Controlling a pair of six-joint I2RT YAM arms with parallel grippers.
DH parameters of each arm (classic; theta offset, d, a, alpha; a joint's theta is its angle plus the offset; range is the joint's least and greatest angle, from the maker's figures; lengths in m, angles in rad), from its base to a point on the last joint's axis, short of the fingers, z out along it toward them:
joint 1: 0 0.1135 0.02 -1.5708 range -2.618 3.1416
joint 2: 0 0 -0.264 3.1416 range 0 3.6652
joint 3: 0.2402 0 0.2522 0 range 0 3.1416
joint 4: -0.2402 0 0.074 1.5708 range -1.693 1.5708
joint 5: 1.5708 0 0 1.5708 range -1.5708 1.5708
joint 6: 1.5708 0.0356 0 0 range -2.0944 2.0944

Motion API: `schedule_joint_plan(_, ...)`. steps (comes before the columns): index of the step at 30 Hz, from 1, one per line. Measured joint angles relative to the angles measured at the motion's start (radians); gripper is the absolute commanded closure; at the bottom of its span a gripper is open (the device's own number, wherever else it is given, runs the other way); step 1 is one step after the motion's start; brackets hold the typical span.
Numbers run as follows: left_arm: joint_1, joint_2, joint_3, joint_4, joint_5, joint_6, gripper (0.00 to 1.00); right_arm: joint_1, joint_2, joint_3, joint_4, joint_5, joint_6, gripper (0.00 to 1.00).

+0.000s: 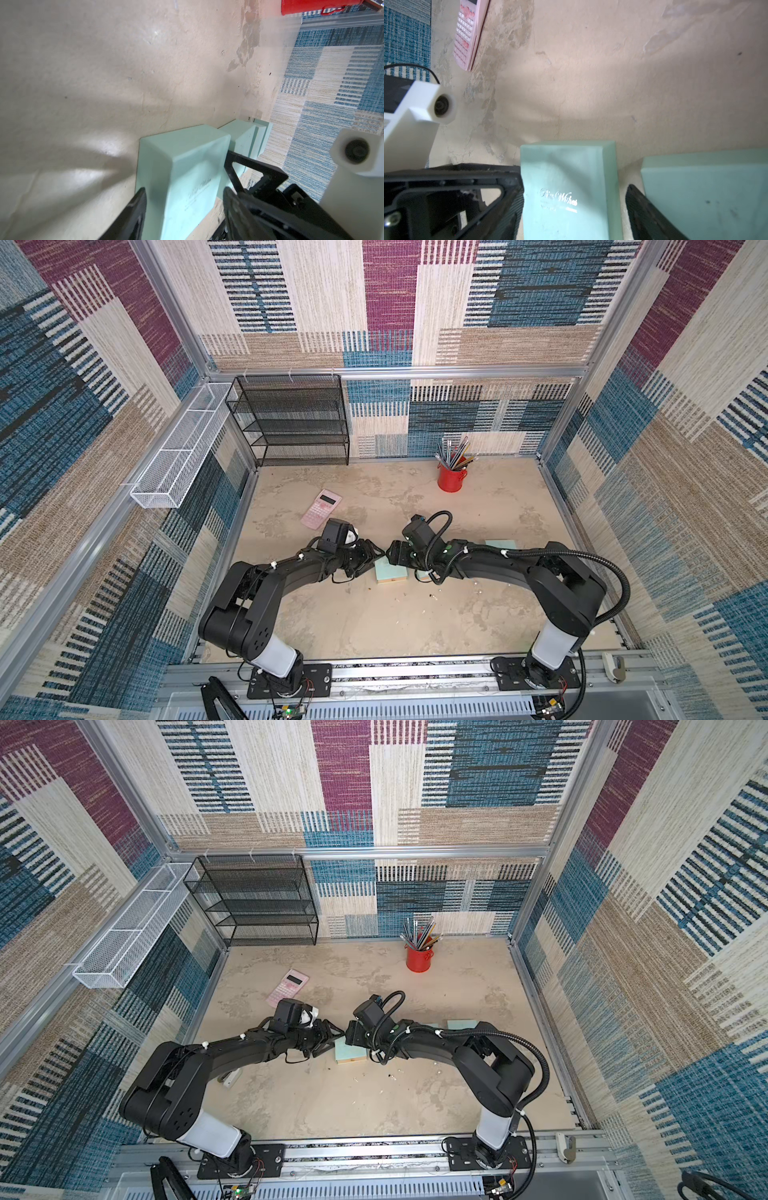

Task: Take out the earrings from the drawer-style jewelry box
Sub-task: Move the jewelry box to the center of the board.

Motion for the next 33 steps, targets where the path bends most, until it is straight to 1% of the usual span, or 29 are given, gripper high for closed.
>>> schedule_joint_plan(4,-0.001,-0.009,0.000,-0.003,0.002,0.000,0.40,-0.004,0.017,0.023,-0.008,0.014,0.000,0.18)
schedule_joint_plan(15,-0.001,-0.012,-0.003,-0.006,0.003,0.000,0.40,-0.014,0.056,0.071,-0.017,0.014,-0.001,0.18)
schedule_joint_plan(21,0.000,-0.053,-0.006,-0.021,0.003,0.003,0.40,-0.022,0.052,0.094,-0.017,-0.003,-0.022,0.18)
schedule_joint_plan(24,0.002,-0.106,-0.006,-0.057,0.002,0.011,0.40,-0.024,0.016,0.101,-0.017,-0.020,-0.047,0.17)
schedule_joint_plan(28,0.006,-0.227,0.000,-0.151,-0.005,0.051,0.39,-0.026,-0.069,0.123,-0.014,-0.021,-0.098,0.08)
schedule_joint_plan(30,0.006,-0.309,0.021,-0.230,-0.032,0.089,0.37,-0.029,-0.124,0.127,-0.012,-0.021,-0.133,0.00)
schedule_joint_plan(33,0.006,-0.442,0.072,-0.345,-0.093,0.156,0.32,-0.043,-0.228,0.110,-0.009,0.000,-0.201,0.01)
